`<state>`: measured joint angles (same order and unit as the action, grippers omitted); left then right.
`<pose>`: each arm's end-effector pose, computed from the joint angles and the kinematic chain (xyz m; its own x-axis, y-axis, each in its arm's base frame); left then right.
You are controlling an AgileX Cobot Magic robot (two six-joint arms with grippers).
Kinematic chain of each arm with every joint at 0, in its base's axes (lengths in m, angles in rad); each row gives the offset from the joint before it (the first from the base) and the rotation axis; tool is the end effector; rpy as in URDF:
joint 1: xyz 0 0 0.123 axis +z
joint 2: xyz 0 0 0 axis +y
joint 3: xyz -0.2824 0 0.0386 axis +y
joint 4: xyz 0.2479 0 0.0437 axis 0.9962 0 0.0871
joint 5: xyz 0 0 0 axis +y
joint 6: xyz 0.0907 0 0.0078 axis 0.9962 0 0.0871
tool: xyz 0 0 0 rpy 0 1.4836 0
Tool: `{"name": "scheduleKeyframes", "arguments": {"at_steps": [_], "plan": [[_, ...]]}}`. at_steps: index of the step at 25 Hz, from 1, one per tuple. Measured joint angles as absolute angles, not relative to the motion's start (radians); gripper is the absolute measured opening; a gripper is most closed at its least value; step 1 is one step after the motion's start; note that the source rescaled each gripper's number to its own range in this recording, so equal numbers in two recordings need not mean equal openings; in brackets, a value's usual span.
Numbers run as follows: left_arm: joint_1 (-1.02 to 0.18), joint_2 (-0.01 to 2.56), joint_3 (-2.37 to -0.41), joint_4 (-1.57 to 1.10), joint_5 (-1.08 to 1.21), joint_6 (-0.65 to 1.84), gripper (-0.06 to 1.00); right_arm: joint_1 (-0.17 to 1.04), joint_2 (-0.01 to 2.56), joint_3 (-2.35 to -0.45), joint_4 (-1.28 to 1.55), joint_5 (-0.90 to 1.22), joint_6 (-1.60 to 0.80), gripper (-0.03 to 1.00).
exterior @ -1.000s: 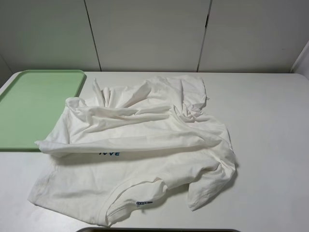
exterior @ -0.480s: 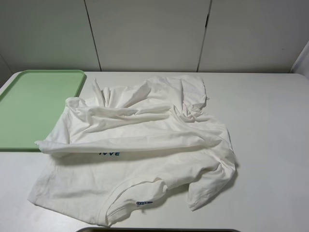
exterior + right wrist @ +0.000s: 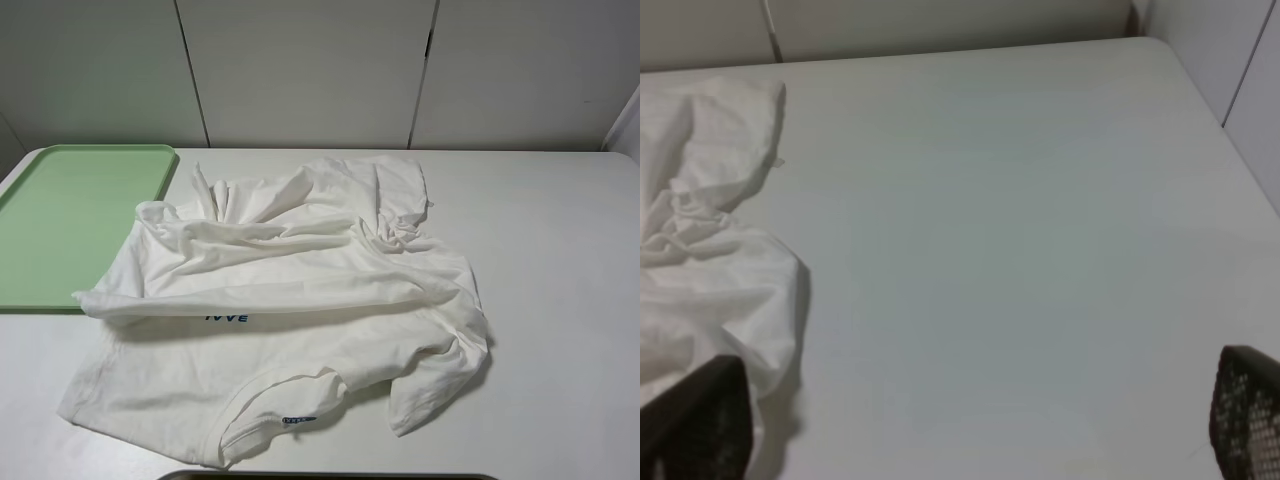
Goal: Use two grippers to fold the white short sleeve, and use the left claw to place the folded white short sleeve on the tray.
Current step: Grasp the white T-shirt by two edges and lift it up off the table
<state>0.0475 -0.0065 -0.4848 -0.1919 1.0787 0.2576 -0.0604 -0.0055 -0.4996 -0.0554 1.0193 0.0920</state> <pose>-0.0049 -0.0156 0.2727 -0.4490 0.1418 -0.8822 0.1778 0.9818 0.0673 -0.0043 -0.0040 0.2805 -0.4055 0.0875 -0.9099 0.1289 0.9909 0.0378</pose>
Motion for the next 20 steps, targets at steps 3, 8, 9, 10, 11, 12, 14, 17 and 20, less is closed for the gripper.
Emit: {"name": "scheduleKeyframes", "arguments": {"at_steps": [3,8,9,10,11,12,14,17,20], "plan": [[0.048,-0.006,-0.485,-0.192,1.079,0.258,1.00,-0.060,-0.005,-0.500,-0.055,1.019,0.092,1.00],[0.048,-0.006,-0.485,-0.192,1.079,0.258,1.00,-0.060,-0.005,-0.500,-0.055,1.019,0.092,1.00],[0.048,-0.006,-0.485,-0.192,1.079,0.258,1.00,-0.060,-0.005,-0.500,-0.055,1.019,0.092,1.00],[0.048,-0.006,-0.485,-0.192,1.079,0.258,1.00,-0.060,-0.005,-0.500,-0.055,1.019,0.092,1.00],[0.048,-0.006,-0.485,-0.192,1.079,0.258,1.00,-0.060,-0.005,-0.500,-0.055,1.019,0.092,1.00],[0.048,-0.006,-0.485,-0.192,1.079,0.258,1.00,-0.060,-0.005,-0.500,-0.055,1.019,0.092,1.00],[0.048,-0.006,-0.485,-0.192,1.079,0.258,1.00,-0.060,-0.005,-0.500,-0.055,1.019,0.092,1.00],[0.048,-0.006,-0.485,-0.192,1.079,0.258,1.00,-0.060,-0.005,-0.500,-0.055,1.019,0.092,1.00],[0.048,-0.006,-0.485,-0.192,1.079,0.258,1.00,-0.060,-0.005,-0.500,-0.055,1.019,0.092,1.00]]}}
